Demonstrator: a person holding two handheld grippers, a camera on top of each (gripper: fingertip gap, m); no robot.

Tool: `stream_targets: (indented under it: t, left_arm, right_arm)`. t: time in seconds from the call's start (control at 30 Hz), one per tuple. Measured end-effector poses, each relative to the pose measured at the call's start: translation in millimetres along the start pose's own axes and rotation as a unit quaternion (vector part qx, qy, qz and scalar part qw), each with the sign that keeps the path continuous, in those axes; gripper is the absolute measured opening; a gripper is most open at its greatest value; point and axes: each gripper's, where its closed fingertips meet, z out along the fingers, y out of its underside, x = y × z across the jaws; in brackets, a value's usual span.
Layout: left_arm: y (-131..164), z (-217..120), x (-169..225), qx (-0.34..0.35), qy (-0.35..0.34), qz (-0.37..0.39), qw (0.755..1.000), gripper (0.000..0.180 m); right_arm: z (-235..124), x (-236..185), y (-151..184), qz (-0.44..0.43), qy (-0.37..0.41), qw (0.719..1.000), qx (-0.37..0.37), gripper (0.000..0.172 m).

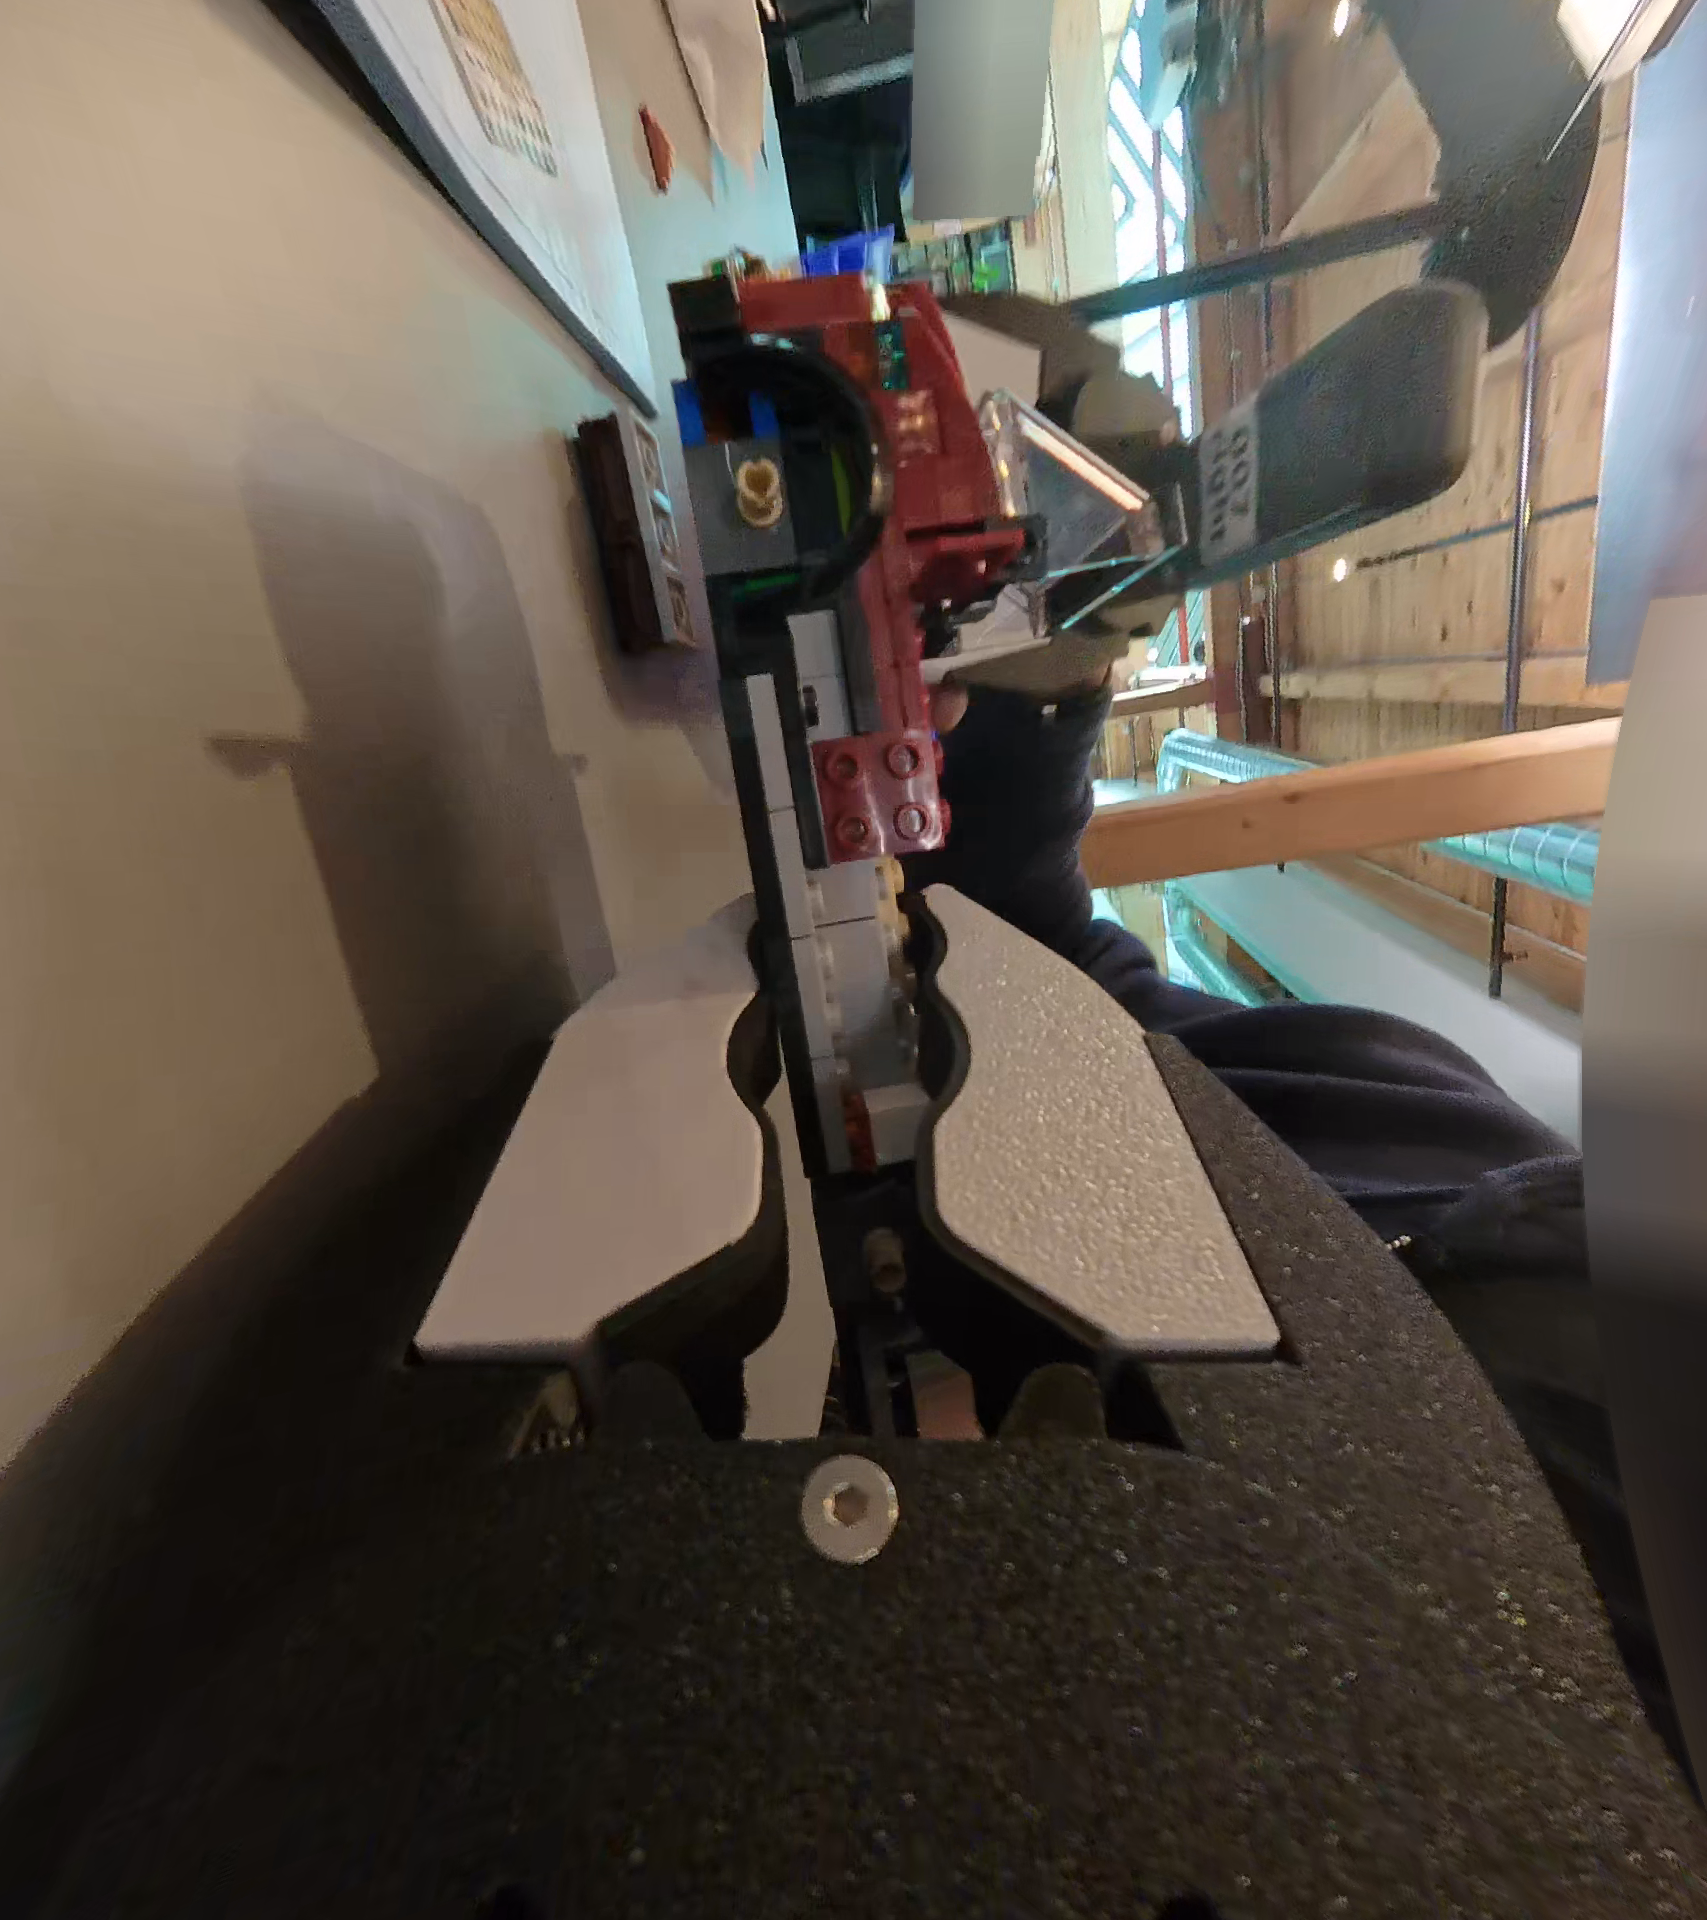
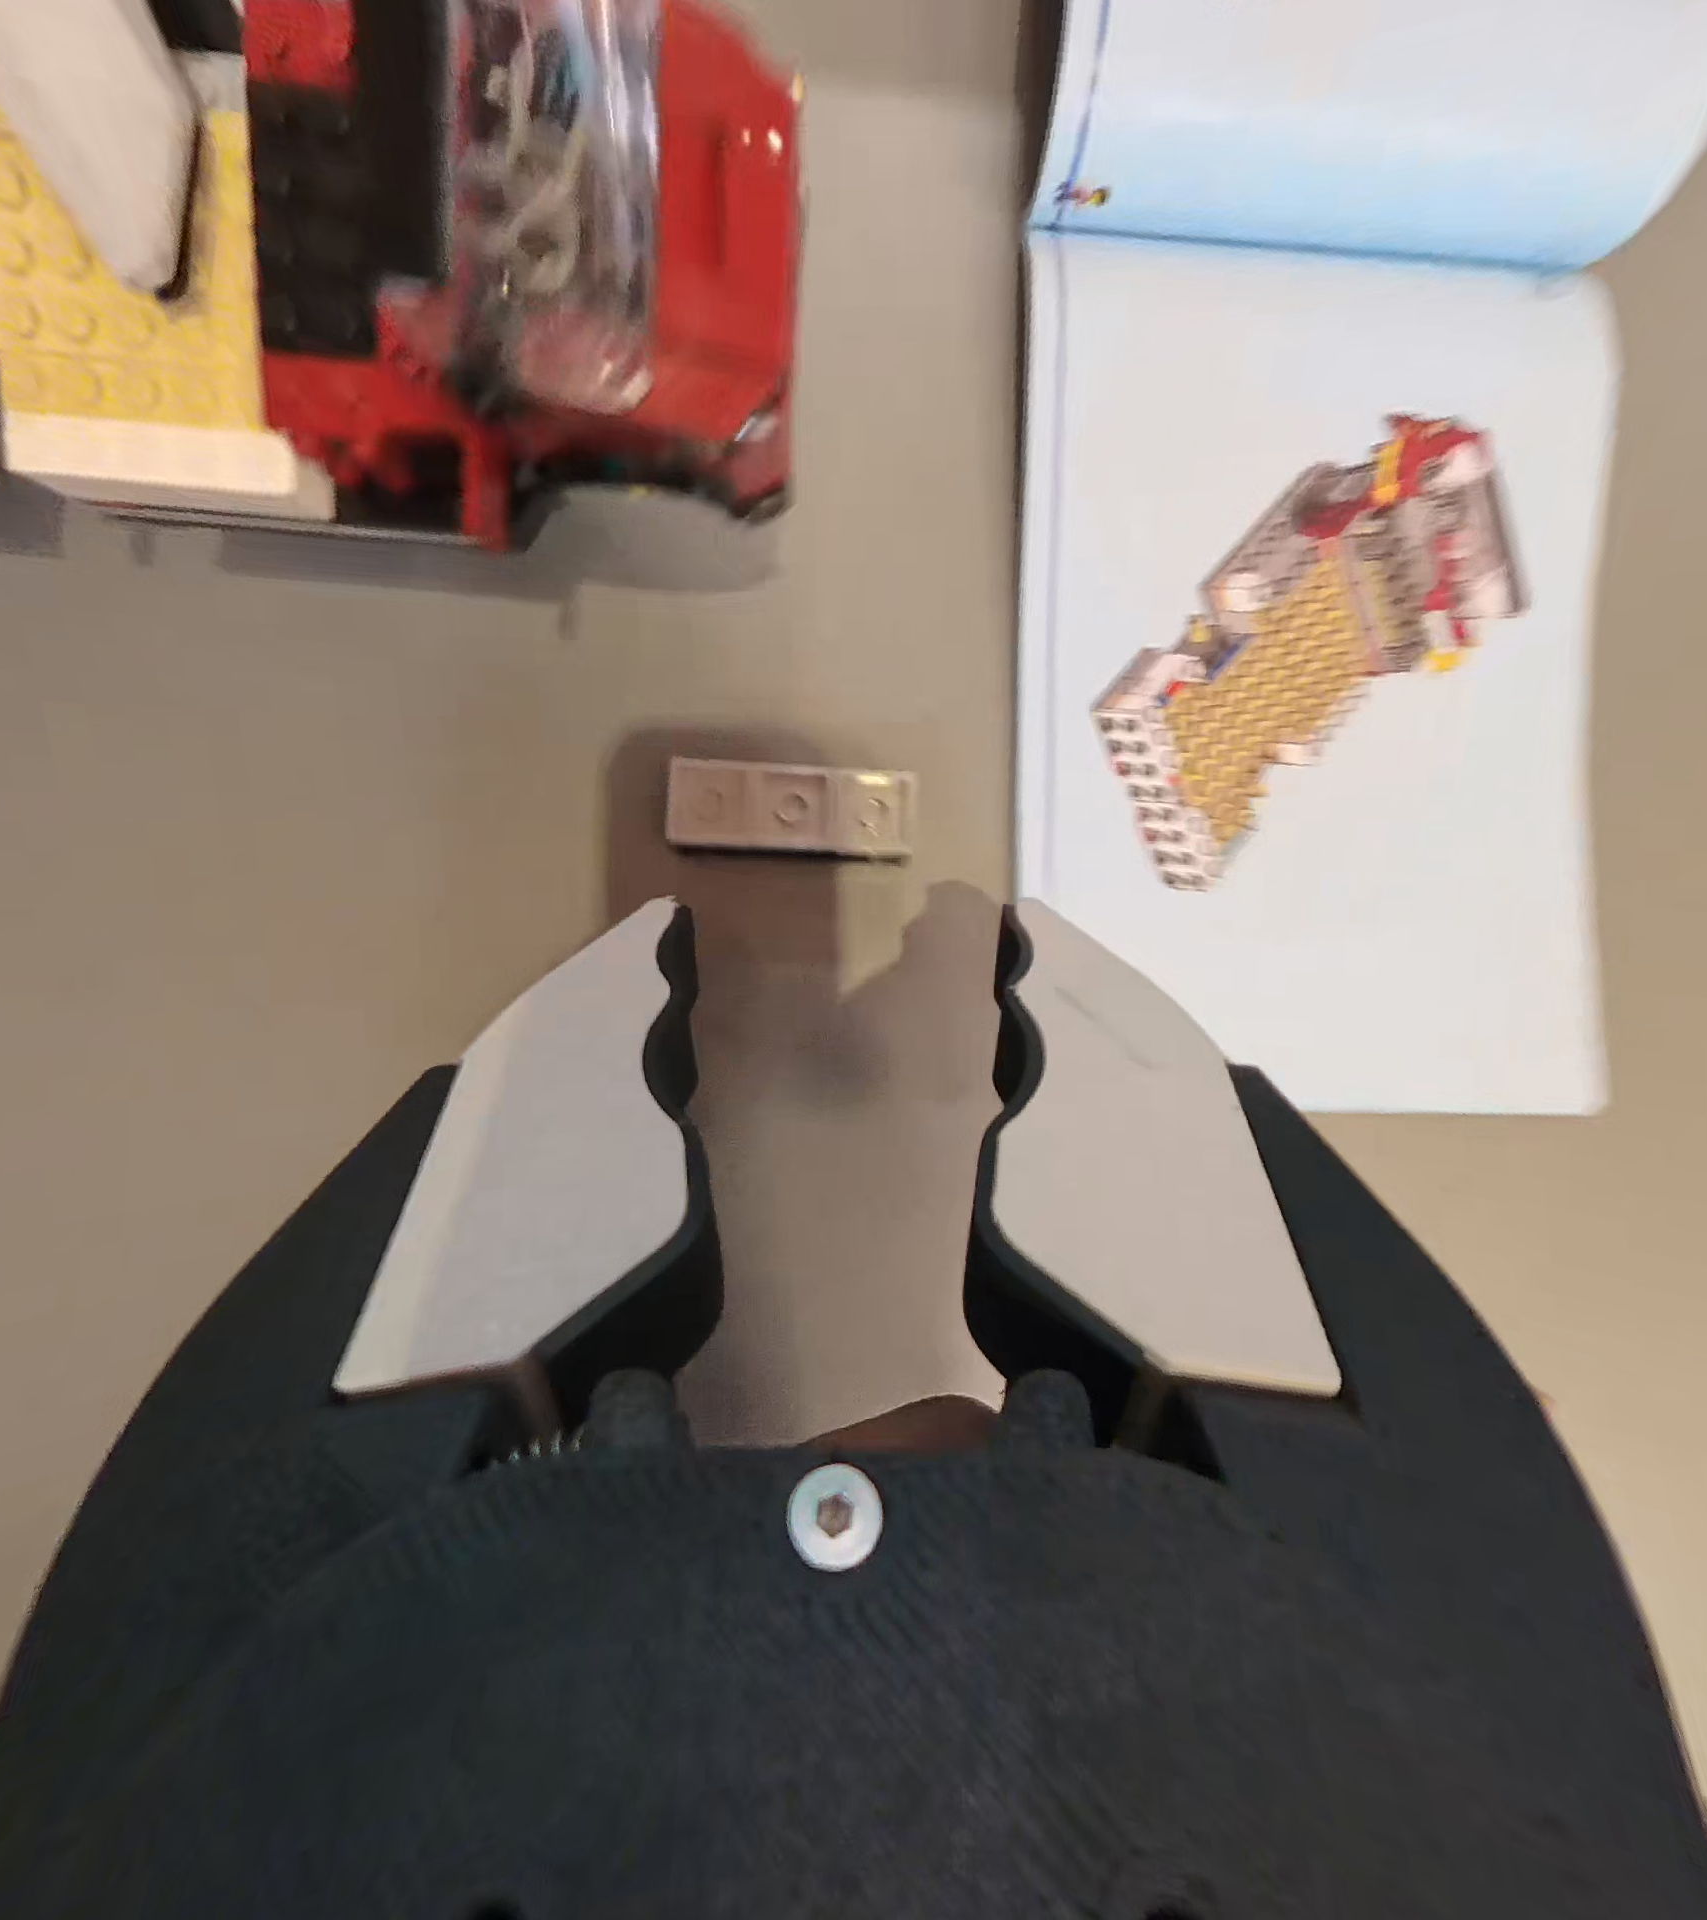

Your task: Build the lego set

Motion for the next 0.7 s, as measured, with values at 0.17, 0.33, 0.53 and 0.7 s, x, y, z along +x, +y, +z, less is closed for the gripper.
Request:
stream_targets:
  t: [0.17,0.33,0.53,0.7]
  left_arm:
    - [-12,-5,1,0.034,0.008,-0.007,0.999,0.022]
    - [-22,-1,-1,0.06,0.005,-0.007,0.998,0.022]
    - [-35,14,-1,0.116,0.007,-0.022,0.993,0.022]
    - [-40,38,-3,0.112,-0.005,-0.013,0.994,0.022]
  right_arm:
    - [22,-7,-1,0.018,0.003,1.0,-0.001,0.059]
    - [26,-5,-4,0.02,0.023,1.0,0.008,0.052]
    - [-2,-9,-22,-0.004,0.048,0.993,0.105,0.052]
    - [-16,-11,3,0.01,0.06,0.998,0.036,0.052]
